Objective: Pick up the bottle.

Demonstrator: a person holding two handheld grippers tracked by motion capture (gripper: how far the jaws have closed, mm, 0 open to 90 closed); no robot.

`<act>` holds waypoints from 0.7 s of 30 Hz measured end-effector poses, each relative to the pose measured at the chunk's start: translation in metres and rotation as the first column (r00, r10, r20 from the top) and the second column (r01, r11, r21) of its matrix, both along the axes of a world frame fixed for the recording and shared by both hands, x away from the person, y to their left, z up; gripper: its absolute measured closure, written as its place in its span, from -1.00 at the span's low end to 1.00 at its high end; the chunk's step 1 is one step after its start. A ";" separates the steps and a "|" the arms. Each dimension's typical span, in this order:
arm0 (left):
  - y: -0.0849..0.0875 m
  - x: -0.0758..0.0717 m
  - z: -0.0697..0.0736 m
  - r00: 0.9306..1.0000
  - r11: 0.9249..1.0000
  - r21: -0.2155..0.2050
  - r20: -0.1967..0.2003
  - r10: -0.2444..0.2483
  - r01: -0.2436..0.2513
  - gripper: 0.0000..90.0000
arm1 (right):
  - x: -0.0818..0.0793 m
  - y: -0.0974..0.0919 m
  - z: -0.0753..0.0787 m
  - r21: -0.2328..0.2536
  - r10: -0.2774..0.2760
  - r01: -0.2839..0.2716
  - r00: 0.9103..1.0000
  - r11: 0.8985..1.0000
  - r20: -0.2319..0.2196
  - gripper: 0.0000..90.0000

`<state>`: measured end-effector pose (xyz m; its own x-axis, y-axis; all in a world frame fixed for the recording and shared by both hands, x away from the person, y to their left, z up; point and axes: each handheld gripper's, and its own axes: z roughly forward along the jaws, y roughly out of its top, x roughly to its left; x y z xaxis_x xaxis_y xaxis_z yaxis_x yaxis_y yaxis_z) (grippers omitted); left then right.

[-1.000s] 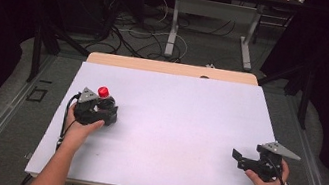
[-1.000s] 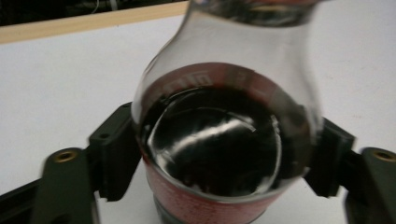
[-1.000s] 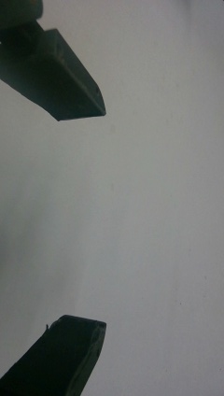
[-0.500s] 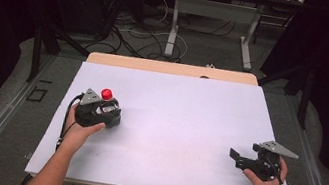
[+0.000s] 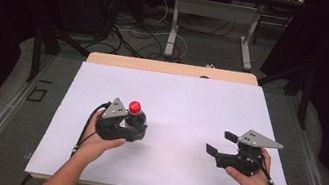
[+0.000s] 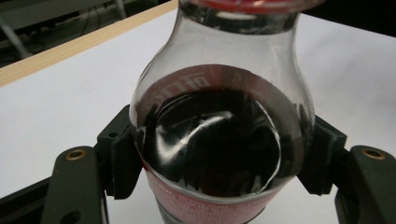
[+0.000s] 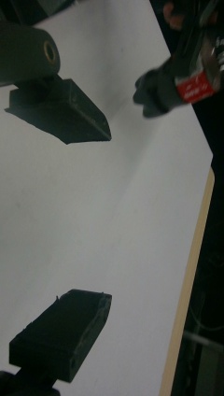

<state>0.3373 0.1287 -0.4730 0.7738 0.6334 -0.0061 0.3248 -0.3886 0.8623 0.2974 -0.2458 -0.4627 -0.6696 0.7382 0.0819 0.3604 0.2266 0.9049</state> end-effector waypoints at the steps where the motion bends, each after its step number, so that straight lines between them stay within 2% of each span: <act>1: -0.005 -0.003 0.001 1.000 1.000 0.001 -0.011 -0.009 0.009 -0.33 | -0.002 0.007 0.006 -0.003 0.021 -0.021 1.000 1.000 0.007 -0.54; 3: -0.015 -0.007 0.002 1.000 0.999 0.018 -0.005 -0.030 0.030 -0.33 | -0.005 0.019 0.017 -0.005 0.058 -0.058 0.998 0.998 0.013 -0.42; 5: -0.025 -0.012 0.001 0.999 0.999 0.016 -0.001 -0.044 0.044 -0.33 | -0.006 0.032 0.027 -0.005 0.087 -0.087 0.996 0.996 0.028 -0.38; 11: -0.050 -0.020 -0.005 0.994 0.994 0.021 -0.029 -0.106 0.107 -0.33 | -0.007 0.069 0.047 -0.005 0.183 -0.183 0.983 0.983 0.020 -0.27; 13: -0.055 -0.022 -0.008 0.993 0.993 0.021 -0.031 -0.113 0.113 -0.33 | -0.005 0.077 0.050 -0.012 0.186 -0.185 0.982 0.983 0.017 -0.22; 16: -0.061 -0.024 -0.011 0.993 0.993 0.018 -0.035 -0.114 0.115 -0.33 | -0.002 0.086 0.053 -0.009 0.192 -0.192 0.981 0.981 -0.018 -0.21; 18: -0.064 -0.026 -0.012 0.993 0.993 0.038 -0.039 -0.110 0.111 -0.33 | 0.000 0.091 0.053 -0.012 0.189 -0.189 0.982 0.982 -0.004 -0.13; 19: -0.066 -0.026 -0.014 0.994 0.994 0.036 -0.029 -0.103 0.104 -0.33 | 0.000 0.093 0.054 -0.014 0.187 -0.188 0.982 0.982 -0.013 -0.12; 20: -0.066 -0.026 -0.013 0.993 0.993 0.046 -0.041 -0.110 0.111 -0.33 | 0.001 0.095 0.054 -0.007 0.187 -0.187 0.982 0.982 -0.019 -0.12; 21: -0.067 -0.027 -0.015 0.995 0.994 0.039 -0.035 -0.098 0.099 -0.33 | 0.002 0.097 0.053 0.001 0.189 -0.189 0.982 0.982 -0.013 -0.10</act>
